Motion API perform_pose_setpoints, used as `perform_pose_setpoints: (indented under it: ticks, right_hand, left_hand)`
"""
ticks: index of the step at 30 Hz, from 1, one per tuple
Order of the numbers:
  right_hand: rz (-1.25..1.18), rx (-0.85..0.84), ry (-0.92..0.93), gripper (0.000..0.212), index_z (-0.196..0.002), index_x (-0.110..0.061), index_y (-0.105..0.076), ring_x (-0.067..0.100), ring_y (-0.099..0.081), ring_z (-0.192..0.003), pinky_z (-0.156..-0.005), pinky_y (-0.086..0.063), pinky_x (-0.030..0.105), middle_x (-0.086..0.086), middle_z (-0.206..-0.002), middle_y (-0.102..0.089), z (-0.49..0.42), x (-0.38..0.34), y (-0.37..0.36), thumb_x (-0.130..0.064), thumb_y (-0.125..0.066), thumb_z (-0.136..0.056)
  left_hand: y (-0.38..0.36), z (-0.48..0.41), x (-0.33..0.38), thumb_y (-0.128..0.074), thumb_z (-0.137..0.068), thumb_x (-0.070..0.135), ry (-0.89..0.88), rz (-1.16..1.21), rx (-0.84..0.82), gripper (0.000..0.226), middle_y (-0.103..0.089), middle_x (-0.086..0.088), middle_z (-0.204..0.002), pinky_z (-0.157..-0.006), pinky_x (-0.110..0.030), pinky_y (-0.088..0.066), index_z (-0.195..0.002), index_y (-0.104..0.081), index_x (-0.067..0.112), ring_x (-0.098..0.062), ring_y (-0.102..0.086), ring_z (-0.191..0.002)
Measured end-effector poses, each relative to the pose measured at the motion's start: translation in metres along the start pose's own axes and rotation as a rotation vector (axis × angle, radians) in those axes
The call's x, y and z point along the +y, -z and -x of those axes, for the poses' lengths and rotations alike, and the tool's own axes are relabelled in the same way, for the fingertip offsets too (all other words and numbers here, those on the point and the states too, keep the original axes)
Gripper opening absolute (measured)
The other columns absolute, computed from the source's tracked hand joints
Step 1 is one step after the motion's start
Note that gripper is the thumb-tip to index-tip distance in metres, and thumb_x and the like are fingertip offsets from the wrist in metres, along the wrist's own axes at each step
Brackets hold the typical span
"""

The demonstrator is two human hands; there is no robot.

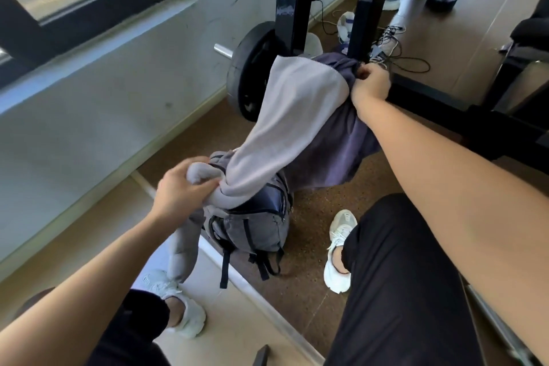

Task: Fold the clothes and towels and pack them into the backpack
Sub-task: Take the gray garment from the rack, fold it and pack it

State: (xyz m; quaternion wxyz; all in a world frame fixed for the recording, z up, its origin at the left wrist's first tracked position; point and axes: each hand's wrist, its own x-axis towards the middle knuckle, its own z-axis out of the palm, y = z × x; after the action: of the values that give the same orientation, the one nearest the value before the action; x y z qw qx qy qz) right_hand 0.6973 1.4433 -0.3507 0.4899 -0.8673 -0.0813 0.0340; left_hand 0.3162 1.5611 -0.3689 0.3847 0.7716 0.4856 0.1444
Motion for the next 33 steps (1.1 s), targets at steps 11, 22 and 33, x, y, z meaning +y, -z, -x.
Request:
perform_pose_setpoints:
  ticks: [11,22,33]
  right_hand:
    - [0.283,-0.370,0.207,0.048,-0.115,-0.016,-0.066,0.038,-0.058,-0.117,-0.088,-0.042,0.039,0.015,-0.123,-0.066,0.015,0.013,0.004,-0.057,-0.048,-0.097]
    - [0.182,-0.003,0.022,0.023,-0.108,-0.010,-0.061,0.035,-0.062,-0.111,-0.077,-0.037,0.032,0.013,-0.119,-0.067,-0.004,0.019,0.009,-0.031,-0.059,-0.099]
    - [0.242,0.067,0.353,0.044,-0.132,-0.022,-0.056,0.036,-0.043,-0.125,-0.101,-0.033,0.049,0.006,-0.136,-0.053,0.048,0.018,0.025,-0.042,-0.052,-0.094]
  left_hand:
    - [-0.012,0.002,0.040,-0.073,-0.065,0.034,0.049,-0.373,-0.394,0.004,-0.074,-0.002,-0.077,-0.060,-0.032,-0.059,-0.068,-0.074,0.036,-0.020,-0.070,-0.069]
    - [-0.019,0.005,0.069,-0.076,-0.072,0.021,-0.021,0.011,-0.294,0.010,-0.079,-0.004,-0.084,-0.084,-0.048,-0.062,-0.080,-0.080,0.025,-0.027,-0.075,-0.090]
    - [-0.024,0.010,0.069,-0.074,-0.084,0.009,-0.006,0.218,-0.257,0.007,-0.077,-0.006,-0.082,-0.079,-0.039,-0.059,-0.087,-0.078,0.014,-0.010,-0.071,-0.074]
